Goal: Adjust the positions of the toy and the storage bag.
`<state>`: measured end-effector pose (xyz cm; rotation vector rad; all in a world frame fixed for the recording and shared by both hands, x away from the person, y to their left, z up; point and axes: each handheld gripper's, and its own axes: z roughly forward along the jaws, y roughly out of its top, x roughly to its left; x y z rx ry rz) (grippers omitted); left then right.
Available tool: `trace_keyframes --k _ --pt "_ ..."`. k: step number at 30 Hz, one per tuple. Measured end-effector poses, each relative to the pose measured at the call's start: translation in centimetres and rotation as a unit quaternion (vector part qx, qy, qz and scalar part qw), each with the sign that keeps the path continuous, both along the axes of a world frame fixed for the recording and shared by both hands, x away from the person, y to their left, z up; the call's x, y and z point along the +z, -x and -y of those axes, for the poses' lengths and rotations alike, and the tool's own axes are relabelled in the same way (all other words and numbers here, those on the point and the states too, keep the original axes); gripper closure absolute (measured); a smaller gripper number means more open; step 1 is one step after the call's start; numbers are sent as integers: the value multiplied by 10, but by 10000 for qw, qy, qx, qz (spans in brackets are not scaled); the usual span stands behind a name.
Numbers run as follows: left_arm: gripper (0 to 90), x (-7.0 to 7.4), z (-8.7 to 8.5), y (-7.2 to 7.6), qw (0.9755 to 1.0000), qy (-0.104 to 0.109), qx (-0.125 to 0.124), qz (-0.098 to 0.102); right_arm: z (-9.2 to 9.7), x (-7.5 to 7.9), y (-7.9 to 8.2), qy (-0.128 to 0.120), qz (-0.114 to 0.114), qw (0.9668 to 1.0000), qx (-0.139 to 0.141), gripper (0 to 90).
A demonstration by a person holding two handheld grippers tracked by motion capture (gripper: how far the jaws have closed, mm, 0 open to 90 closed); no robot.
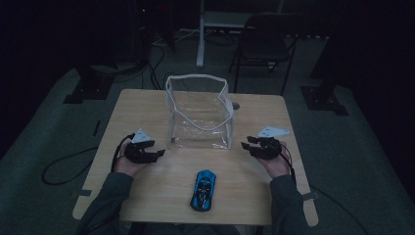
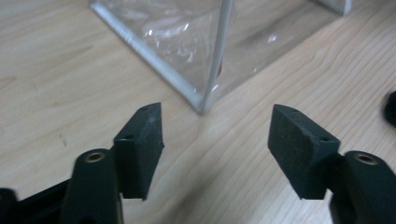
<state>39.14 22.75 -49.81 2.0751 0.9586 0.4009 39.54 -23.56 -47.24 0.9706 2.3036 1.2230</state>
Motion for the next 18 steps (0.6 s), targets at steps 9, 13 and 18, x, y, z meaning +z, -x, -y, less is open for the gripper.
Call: trace_keyframes --k 9,13,18 --pt "429 14 9 -12 9997 51 -180 168 -11 8 -18 115 33 9998 169 662" --pt "457 19 15 -18 9994 52 -246 225 -17 10 -23 76 57 9997 236 686" --pt "511 21 22 -27 9993 55 -320 207 -23 7 -32 36 34 9996 272 707"
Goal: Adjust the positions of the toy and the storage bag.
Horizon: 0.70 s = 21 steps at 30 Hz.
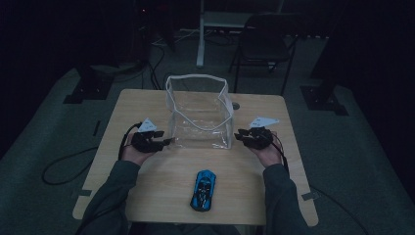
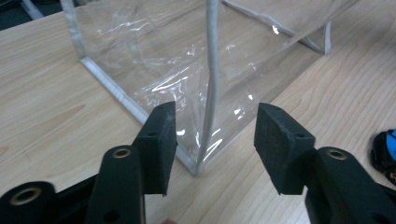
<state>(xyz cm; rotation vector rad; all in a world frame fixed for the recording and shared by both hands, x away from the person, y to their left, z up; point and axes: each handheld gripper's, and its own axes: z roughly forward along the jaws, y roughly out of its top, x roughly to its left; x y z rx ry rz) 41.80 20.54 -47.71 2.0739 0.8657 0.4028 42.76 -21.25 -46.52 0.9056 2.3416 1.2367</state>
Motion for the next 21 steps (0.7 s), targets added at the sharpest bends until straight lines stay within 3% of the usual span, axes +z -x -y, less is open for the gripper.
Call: trace_keyframes --k 3,6,9,13,21 --pt "553 0 4 -3 10000 5 -12 21 -4 1 -4 -73 -17 10000 55 727" --pt "609 0 8 -4 9999 -84 -12 63 -9 2 -7 11 29 10000 88 745" --pt "736 0 10 -4 9998 -172 -86 112 -10 3 -10 -36 -2 9999 119 833" --pt "866 0 10 -5 9996 -234 -7 163 -10 2 -9 -45 29 9999 160 878" --pt "874 0 10 -5 9996 -231 -15 163 -10 2 -4 11 123 9997 187 887"
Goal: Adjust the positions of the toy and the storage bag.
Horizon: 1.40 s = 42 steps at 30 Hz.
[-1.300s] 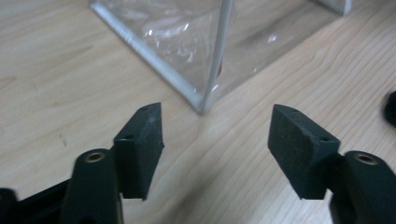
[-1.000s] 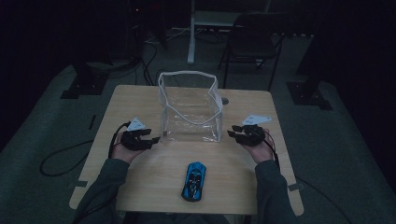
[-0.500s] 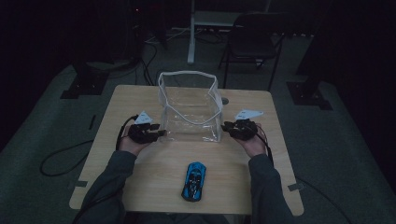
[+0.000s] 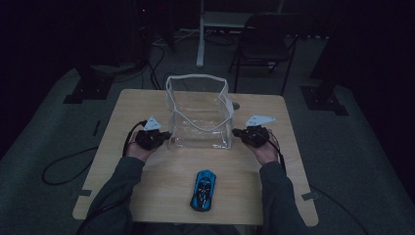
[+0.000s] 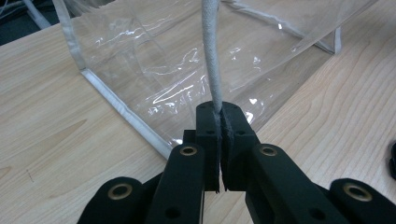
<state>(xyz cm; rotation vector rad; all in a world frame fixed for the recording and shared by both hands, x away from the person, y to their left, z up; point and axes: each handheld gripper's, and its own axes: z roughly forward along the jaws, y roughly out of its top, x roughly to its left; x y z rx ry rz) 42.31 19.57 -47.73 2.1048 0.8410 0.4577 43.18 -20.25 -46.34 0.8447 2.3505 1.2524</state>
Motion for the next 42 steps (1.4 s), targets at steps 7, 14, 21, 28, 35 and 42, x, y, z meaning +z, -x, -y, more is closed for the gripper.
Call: trace_keyframes --k 7,14,21,28,35,42 --pt "874 1 4 4 9999 -4 -115 27 6 -2 9 -21 51 10000 -3 888" --pt "873 3 12 11 9996 -6 -271 70 15 -3 24 20 130 9999 0 888" --pt "874 2 21 20 9991 -50 -407 101 24 -2 39 76 182 9998 -6 888" --pt "873 2 28 30 9985 -62 -531 138 33 -4 55 16 242 9997 -49 888" --pt "874 5 33 40 9979 -121 -588 234 40 -5 67 -60 234 9997 -52 888" --pt "877 1 30 47 9980 -133 -576 229 39 -5 74 -43 253 9997 40 887"
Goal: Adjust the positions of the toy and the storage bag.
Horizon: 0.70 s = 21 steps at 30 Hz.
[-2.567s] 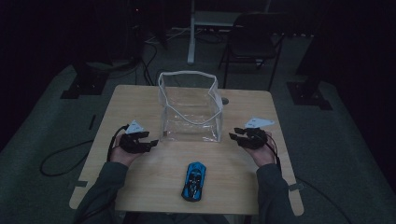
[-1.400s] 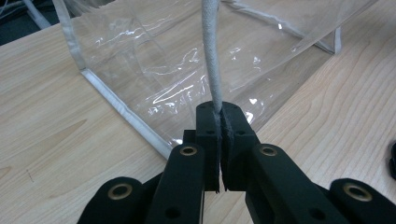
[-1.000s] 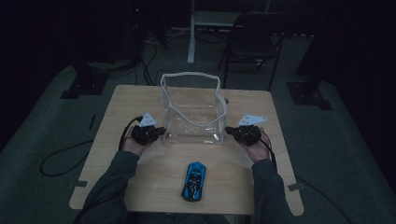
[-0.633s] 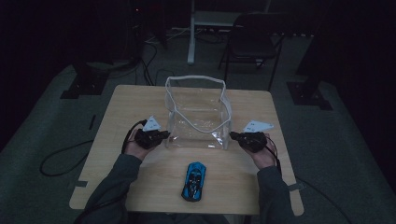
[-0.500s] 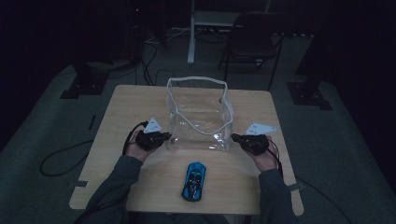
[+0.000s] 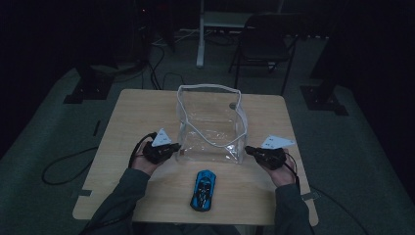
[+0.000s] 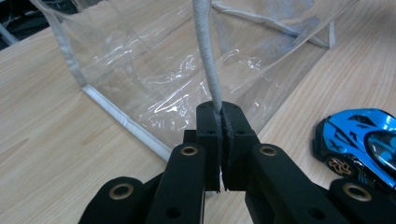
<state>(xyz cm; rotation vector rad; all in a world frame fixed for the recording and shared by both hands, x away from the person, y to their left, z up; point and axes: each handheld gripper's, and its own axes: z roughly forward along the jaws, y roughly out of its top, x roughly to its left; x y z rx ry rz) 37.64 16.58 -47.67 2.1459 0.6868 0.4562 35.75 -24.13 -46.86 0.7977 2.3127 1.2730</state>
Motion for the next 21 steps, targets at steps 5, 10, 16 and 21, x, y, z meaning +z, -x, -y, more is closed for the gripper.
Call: trace_keyframes --k 5,10,16,21 --pt "878 -2 -2 2 10000 22 7 -39 -3 0 1 -41 -26 10000 42 886" --pt "797 2 -7 6 9998 206 4 -34 -5 -1 3 33 -33 10000 -64 795" --pt "722 5 -16 18 9996 268 85 -52 -7 -4 14 203 65 9995 -237 705" --pt "665 -3 -23 30 9993 304 111 -212 -2 -6 28 135 6 9993 -336 671"
